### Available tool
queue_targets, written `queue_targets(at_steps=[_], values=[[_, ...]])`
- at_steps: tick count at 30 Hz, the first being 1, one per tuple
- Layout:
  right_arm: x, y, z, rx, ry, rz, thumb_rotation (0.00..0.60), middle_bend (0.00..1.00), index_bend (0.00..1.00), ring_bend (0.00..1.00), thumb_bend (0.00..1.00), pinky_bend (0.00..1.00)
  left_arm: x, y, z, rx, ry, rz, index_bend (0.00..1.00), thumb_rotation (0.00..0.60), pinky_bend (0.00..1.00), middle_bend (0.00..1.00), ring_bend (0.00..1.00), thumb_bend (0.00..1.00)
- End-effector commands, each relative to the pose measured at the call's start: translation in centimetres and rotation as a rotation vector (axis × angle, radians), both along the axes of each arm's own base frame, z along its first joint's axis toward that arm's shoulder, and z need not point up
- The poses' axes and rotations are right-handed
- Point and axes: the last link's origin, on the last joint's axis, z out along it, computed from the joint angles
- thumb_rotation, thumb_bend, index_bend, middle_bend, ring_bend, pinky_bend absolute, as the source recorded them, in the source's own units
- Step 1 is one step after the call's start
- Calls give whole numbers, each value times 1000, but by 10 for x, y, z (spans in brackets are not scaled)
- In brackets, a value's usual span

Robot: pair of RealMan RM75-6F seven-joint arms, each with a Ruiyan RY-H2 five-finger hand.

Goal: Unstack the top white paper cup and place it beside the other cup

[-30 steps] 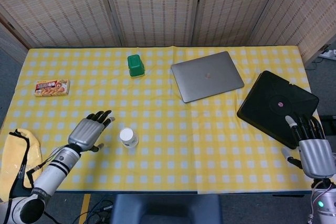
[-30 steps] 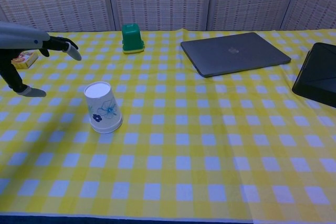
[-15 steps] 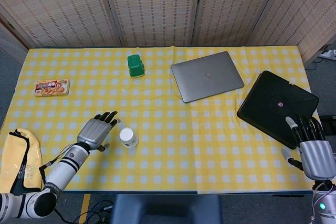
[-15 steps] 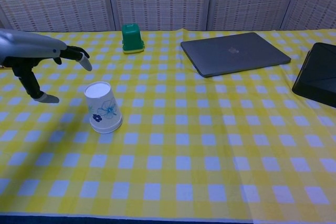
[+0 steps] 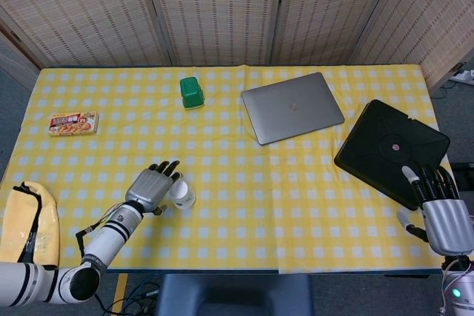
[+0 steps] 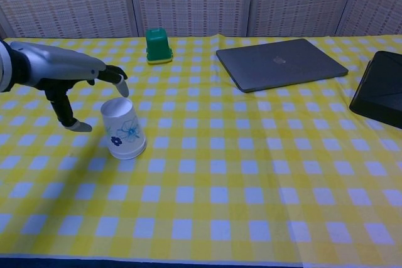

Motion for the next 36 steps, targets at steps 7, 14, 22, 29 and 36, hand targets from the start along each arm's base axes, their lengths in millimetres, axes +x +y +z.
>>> queue_targets(at_steps=[7, 14, 22, 29, 36], values=[[0, 0, -2, 7, 5, -2, 600, 0, 61, 0, 223, 0, 8, 5, -3, 5, -17, -7, 233, 600, 183, 0, 0, 322], [0, 1, 0, 5, 2, 1, 600, 0, 61, 0, 223, 0, 10, 8, -5, 7, -17, -13, 281, 600, 183, 0, 0, 322], [0, 2, 0, 7, 5, 0, 600, 0, 61, 0, 223, 0, 12, 10, -7, 17, -22, -15, 302, 600, 183, 0, 0, 322], [0, 2, 0, 3, 4, -2, 600, 0, 61, 0, 223, 0, 14, 10, -7, 19, -29, -24, 319, 600, 183, 0, 0, 321], [0, 2, 2, -2, 2, -3, 600, 0, 61, 0, 222, 0, 16, 10, -7, 24, -37, -31, 348, 600, 183, 0, 0, 321]])
